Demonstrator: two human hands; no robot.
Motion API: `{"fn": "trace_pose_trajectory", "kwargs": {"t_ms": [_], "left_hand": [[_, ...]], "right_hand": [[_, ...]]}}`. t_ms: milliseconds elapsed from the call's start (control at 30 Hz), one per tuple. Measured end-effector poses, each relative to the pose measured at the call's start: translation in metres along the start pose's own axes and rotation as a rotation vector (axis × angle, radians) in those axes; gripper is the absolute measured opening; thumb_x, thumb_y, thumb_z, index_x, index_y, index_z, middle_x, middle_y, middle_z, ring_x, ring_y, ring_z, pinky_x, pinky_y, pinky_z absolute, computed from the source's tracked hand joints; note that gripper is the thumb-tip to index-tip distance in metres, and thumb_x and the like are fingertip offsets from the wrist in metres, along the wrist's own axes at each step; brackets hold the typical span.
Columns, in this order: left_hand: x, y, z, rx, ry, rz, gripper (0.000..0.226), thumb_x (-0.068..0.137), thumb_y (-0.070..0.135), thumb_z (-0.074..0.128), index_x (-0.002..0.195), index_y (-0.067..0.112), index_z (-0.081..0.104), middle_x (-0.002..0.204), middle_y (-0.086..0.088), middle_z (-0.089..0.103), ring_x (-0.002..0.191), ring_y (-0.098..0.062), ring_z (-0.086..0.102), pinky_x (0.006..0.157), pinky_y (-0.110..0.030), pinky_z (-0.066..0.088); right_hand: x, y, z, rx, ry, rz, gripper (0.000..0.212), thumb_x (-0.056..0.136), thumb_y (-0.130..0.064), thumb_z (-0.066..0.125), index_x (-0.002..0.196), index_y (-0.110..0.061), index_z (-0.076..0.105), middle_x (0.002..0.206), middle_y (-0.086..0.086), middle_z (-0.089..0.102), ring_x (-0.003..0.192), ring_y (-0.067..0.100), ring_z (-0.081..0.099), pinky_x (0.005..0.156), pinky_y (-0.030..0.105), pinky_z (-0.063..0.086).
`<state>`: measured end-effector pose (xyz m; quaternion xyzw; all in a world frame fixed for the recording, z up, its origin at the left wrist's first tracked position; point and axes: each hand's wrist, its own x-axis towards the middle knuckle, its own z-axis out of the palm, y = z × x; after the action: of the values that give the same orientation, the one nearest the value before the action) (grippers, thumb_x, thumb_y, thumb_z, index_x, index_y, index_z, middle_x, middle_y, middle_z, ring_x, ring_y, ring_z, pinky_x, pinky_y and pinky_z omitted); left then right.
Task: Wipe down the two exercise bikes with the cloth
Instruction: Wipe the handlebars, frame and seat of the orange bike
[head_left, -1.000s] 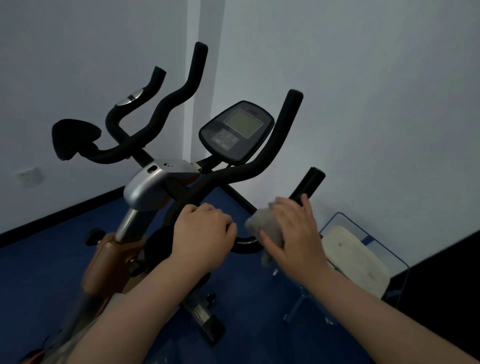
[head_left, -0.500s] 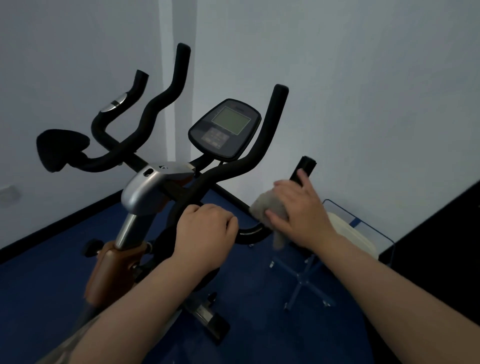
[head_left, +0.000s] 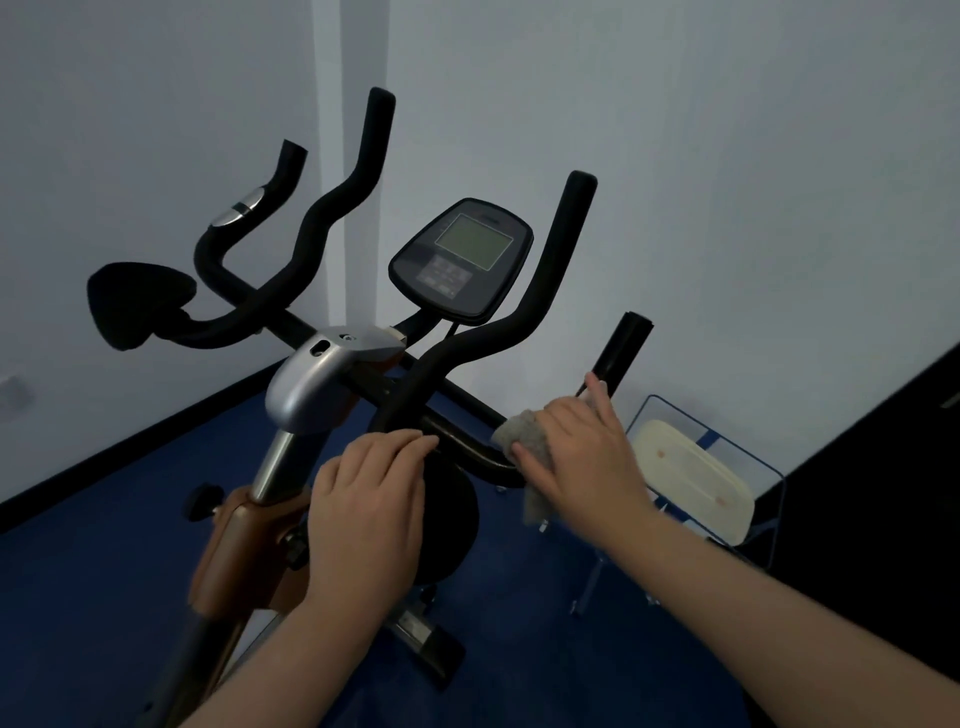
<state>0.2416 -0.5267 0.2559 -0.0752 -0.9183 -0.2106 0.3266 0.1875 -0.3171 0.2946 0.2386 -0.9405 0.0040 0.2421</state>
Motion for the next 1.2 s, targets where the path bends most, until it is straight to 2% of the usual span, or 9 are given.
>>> {"fn": "trace_pose_trajectory", "kwargs": {"t_ms": [100, 167, 333, 533, 633, 767, 933, 1100, 1200], "left_hand": [[-0.004, -0.001, 0.003, -0.123, 0.06, -0.073, 0.033, 0.093, 0.022, 0.043, 0.112, 0.014, 0.069, 0.116, 0.001, 0.065, 0.107, -0.021, 0.057, 0.084, -0.033, 0.04], [-0.006, -0.002, 0.004, -0.197, 0.087, -0.11, 0.03, 0.094, 0.022, 0.044, 0.111, 0.014, 0.068, 0.115, 0.0, 0.064, 0.107, -0.02, 0.056, 0.088, -0.029, 0.037], [-0.006, -0.002, 0.003, -0.284, 0.095, -0.197, 0.032, 0.095, 0.027, 0.045, 0.115, 0.012, 0.064, 0.118, -0.003, 0.061, 0.111, -0.02, 0.054, 0.094, -0.029, 0.036], [-0.004, -0.003, 0.004, -0.288, 0.07, -0.158, 0.031, 0.1, 0.019, 0.049, 0.125, 0.007, 0.062, 0.139, -0.006, 0.054, 0.134, -0.022, 0.044, 0.11, -0.037, 0.034], [-0.005, -0.005, 0.005, -0.283, 0.05, -0.142, 0.033, 0.1, 0.018, 0.049, 0.128, 0.006, 0.06, 0.144, -0.008, 0.05, 0.134, -0.024, 0.046, 0.107, -0.041, 0.04], [-0.004, -0.008, 0.006, -0.278, 0.048, -0.117, 0.04, 0.096, 0.023, 0.045, 0.126, 0.005, 0.063, 0.143, -0.006, 0.052, 0.128, -0.023, 0.051, 0.101, -0.038, 0.045], [-0.006, -0.008, 0.008, -0.303, 0.069, -0.115, 0.04, 0.097, 0.025, 0.042, 0.126, 0.007, 0.063, 0.141, -0.003, 0.052, 0.128, -0.018, 0.049, 0.103, -0.032, 0.041], [-0.005, -0.009, 0.008, -0.323, 0.062, -0.111, 0.04, 0.096, 0.025, 0.043, 0.126, 0.008, 0.063, 0.143, -0.003, 0.051, 0.125, -0.02, 0.053, 0.1, -0.034, 0.044], [-0.004, -0.011, 0.006, -0.324, 0.054, -0.113, 0.039, 0.095, 0.027, 0.045, 0.123, 0.009, 0.065, 0.14, -0.002, 0.055, 0.118, -0.019, 0.059, 0.095, -0.036, 0.05]], "right_hand": [[0.009, -0.043, 0.015, -0.055, -0.031, 0.131, 0.031, 0.092, -0.04, 0.054, 0.09, -0.011, 0.065, 0.067, 0.0, 0.061, 0.066, 0.019, 0.059, 0.108, 0.042, 0.038], [0.025, -0.046, 0.011, -0.054, -0.143, 0.08, 0.034, 0.088, -0.041, 0.064, 0.101, -0.01, 0.061, 0.062, 0.0, 0.056, 0.055, 0.02, 0.056, 0.076, 0.039, 0.051], [0.027, -0.028, 0.002, 0.054, -0.368, 0.017, 0.058, 0.101, -0.055, 0.026, 0.135, -0.01, 0.039, 0.063, -0.005, 0.043, 0.062, 0.02, 0.045, 0.052, 0.032, 0.024], [0.058, -0.032, 0.003, 0.072, -0.624, 0.125, 0.057, 0.103, -0.053, 0.022, 0.139, -0.01, 0.034, 0.106, 0.014, 0.065, 0.093, 0.033, 0.061, 0.07, 0.036, 0.038], [0.039, -0.043, 0.0, 0.183, -0.508, 0.089, 0.056, 0.103, -0.05, 0.028, 0.146, -0.013, 0.026, 0.101, 0.011, 0.065, 0.088, 0.03, 0.061, 0.072, 0.033, 0.039], [0.028, -0.029, -0.005, 0.127, -0.492, -0.013, 0.058, 0.103, -0.048, 0.026, 0.147, -0.011, 0.025, 0.102, 0.005, 0.068, 0.101, 0.022, 0.062, 0.112, 0.031, 0.024], [0.055, -0.052, 0.009, 0.184, -0.563, 0.154, 0.058, 0.104, -0.046, 0.025, 0.15, -0.01, 0.02, 0.106, 0.017, 0.065, 0.093, 0.034, 0.062, 0.083, 0.042, 0.048], [0.039, -0.026, -0.006, -0.024, -0.498, -0.08, 0.056, 0.103, -0.048, 0.027, 0.143, -0.009, 0.031, 0.086, 0.009, 0.068, 0.083, 0.028, 0.063, 0.094, 0.037, 0.042], [0.057, -0.033, 0.001, 0.006, -0.568, -0.022, 0.054, 0.103, -0.049, 0.026, 0.139, -0.01, 0.033, 0.093, 0.013, 0.067, 0.089, 0.031, 0.061, 0.074, 0.034, 0.035]]}}
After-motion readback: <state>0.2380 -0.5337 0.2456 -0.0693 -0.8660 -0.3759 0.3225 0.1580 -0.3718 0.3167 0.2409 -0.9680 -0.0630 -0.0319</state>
